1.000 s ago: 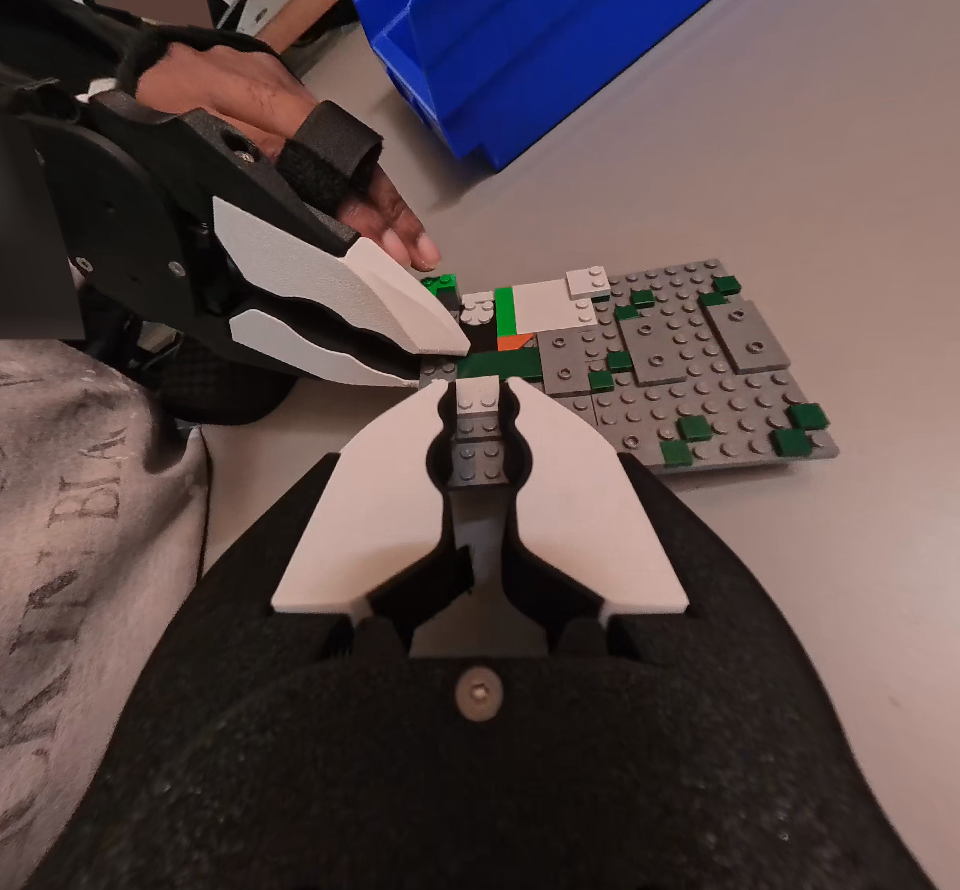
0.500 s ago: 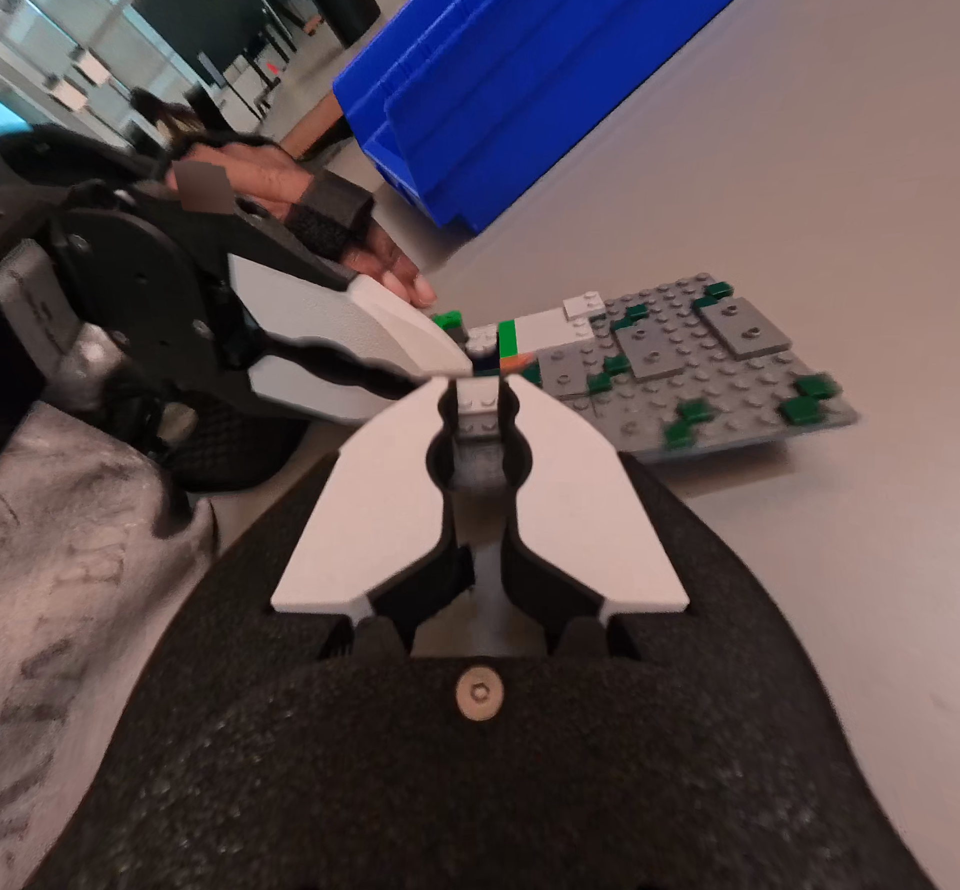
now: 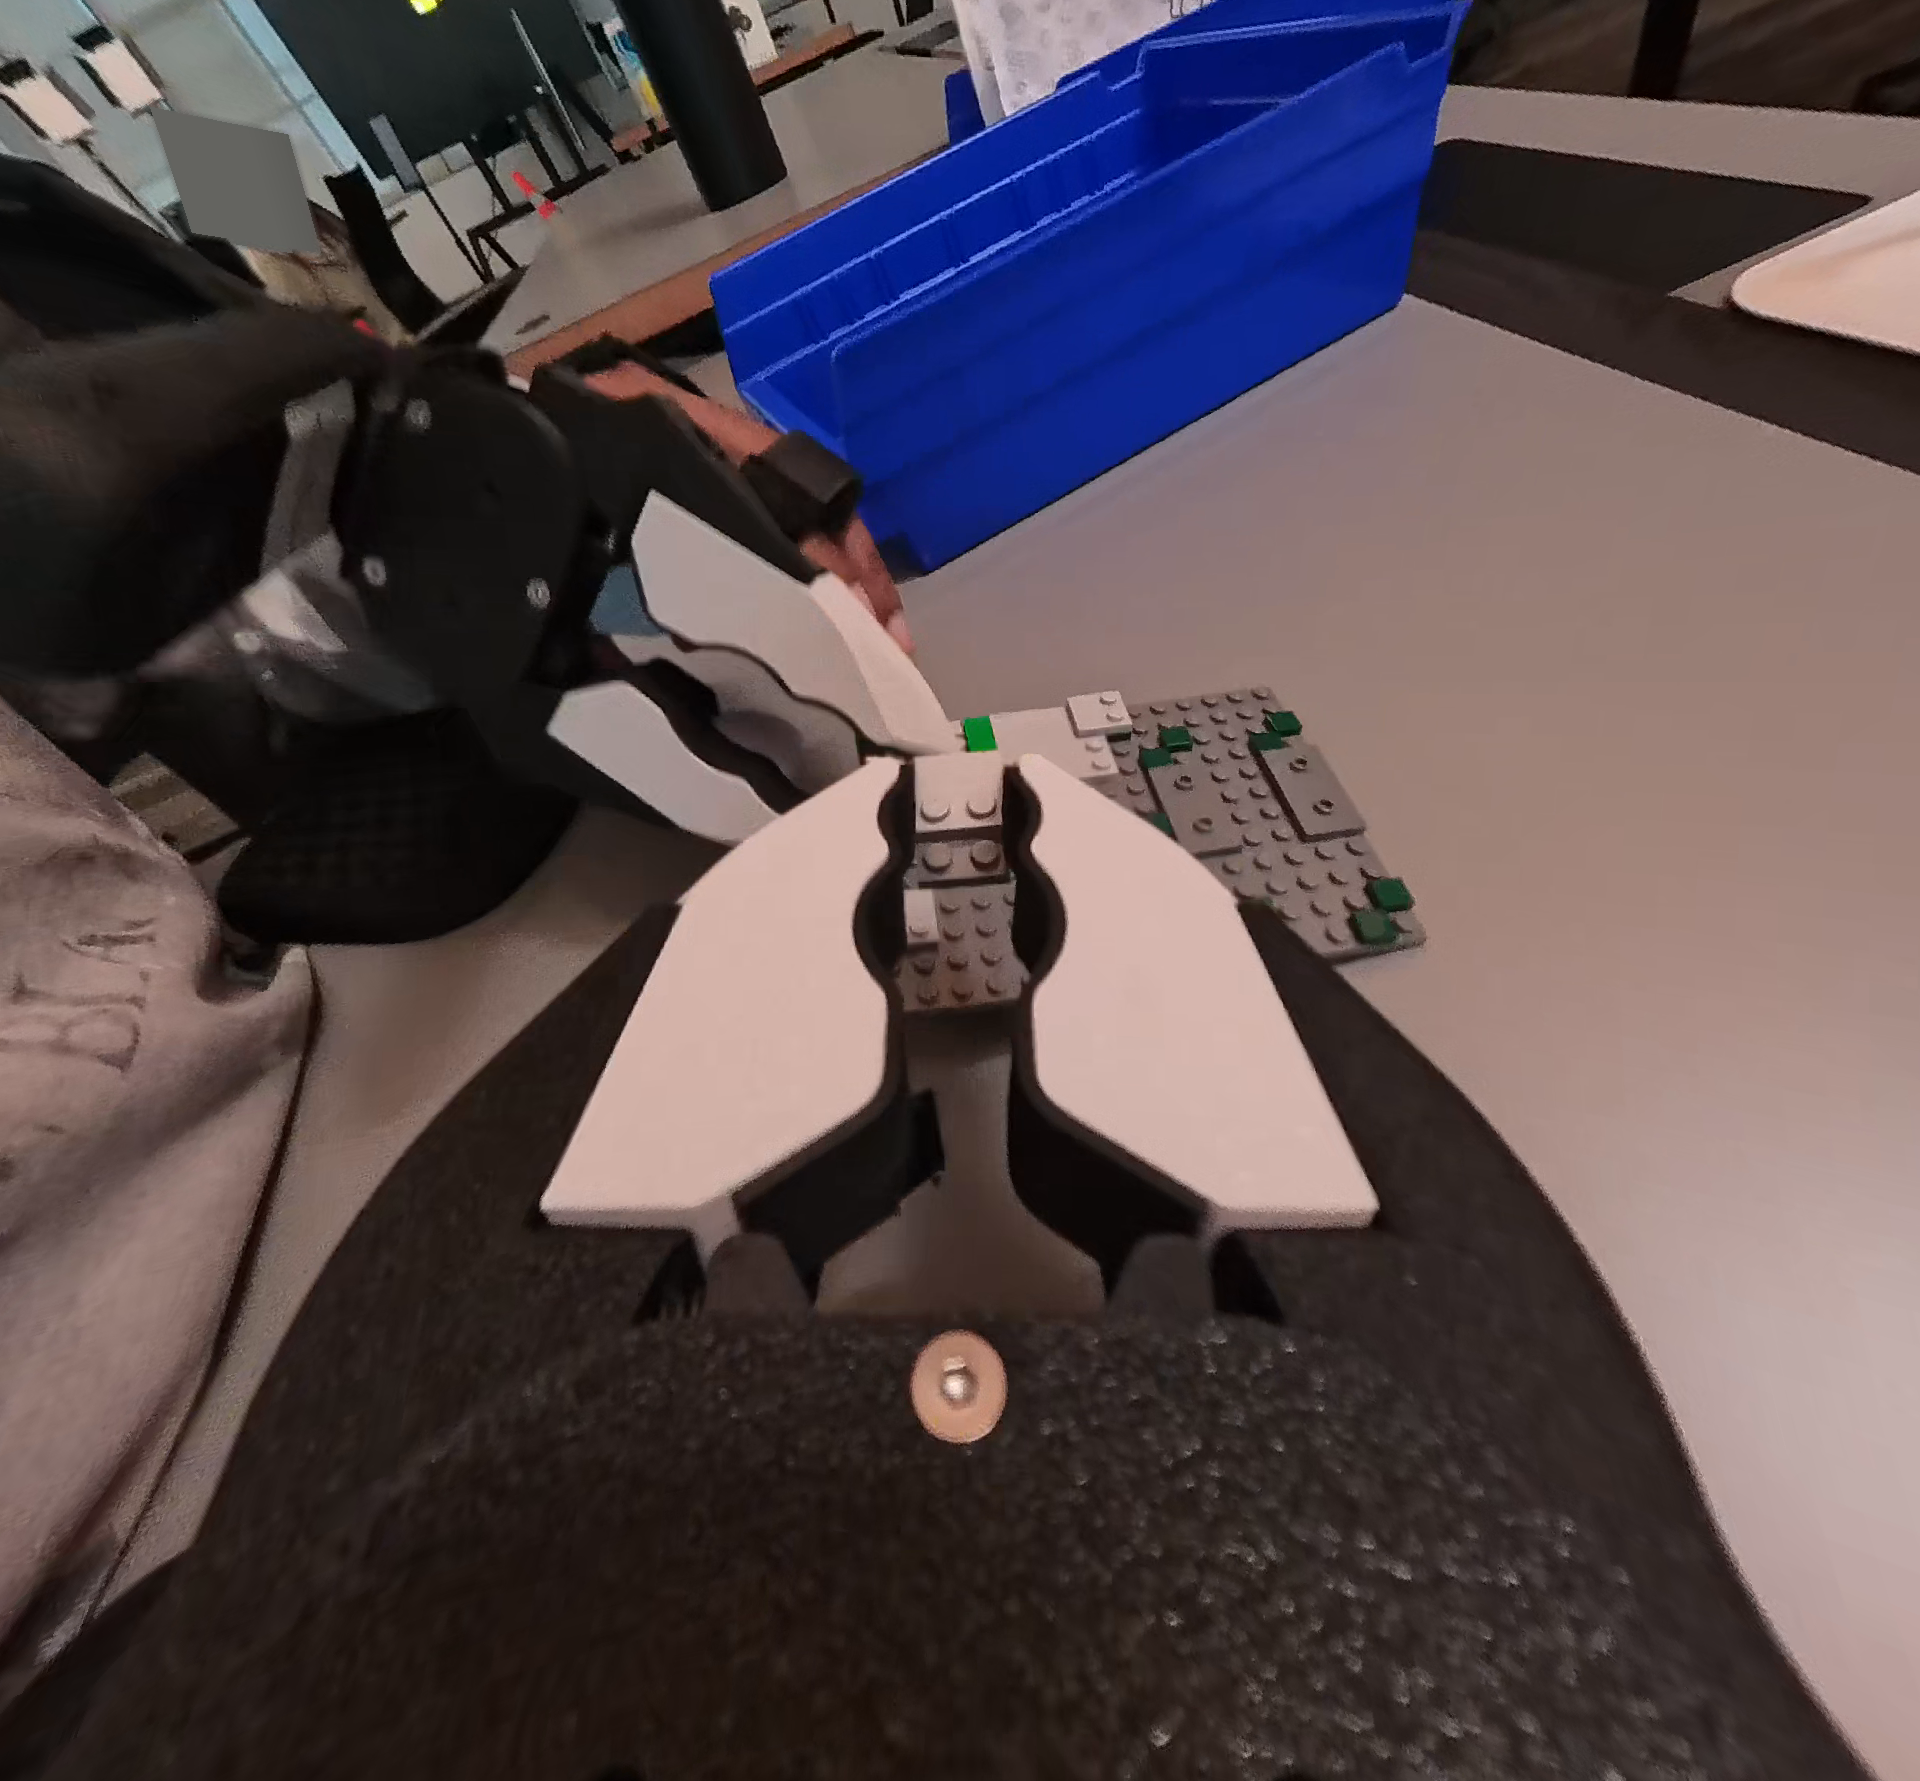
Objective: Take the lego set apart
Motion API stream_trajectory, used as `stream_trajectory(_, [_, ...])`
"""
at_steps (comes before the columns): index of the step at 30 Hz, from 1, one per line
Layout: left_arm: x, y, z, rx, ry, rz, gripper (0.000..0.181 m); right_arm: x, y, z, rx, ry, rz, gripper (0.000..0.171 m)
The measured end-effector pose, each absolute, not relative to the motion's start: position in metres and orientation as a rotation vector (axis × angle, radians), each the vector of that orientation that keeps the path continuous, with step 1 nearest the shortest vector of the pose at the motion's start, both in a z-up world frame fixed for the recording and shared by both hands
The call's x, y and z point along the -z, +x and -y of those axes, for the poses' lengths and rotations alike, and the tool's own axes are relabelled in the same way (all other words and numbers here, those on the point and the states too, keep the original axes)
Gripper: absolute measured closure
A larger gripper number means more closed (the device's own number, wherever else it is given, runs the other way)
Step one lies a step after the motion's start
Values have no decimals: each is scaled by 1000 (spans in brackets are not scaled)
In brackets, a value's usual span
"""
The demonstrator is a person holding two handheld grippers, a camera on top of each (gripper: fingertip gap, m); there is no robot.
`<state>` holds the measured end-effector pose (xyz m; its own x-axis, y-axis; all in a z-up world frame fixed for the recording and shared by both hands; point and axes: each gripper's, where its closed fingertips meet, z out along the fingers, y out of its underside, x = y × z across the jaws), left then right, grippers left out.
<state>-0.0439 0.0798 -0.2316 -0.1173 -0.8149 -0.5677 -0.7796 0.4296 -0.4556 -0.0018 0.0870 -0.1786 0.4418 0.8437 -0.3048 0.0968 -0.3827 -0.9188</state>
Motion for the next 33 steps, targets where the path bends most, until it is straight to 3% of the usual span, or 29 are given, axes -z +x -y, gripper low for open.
stream_trajectory(11, [159, -29, -49, 1351, -1747, -1226, 158, 168, -24, -47, -749, -1510, 1052, 155])
stream_trajectory(17, [161, -19, -28, 1663, -1871, -1142, 166, 160, -37, -34, -505, -1369, 1159, 156])
stream_trajectory(24, [151, -24, -20, 1695, -1768, -1146, 172, 150, -42, -25, -442, -1286, 1167, 155])
stream_trajectory(28, [137, -33, -15, 1568, -1549, -1237, 173, 137, -34, -22, -759, -1354, 1075, 142])
stream_trajectory(33, [134, -37, 1, 1320, -1320, -1407, 173, 130, -35, -7, -1124, -1376, 1030, 152])
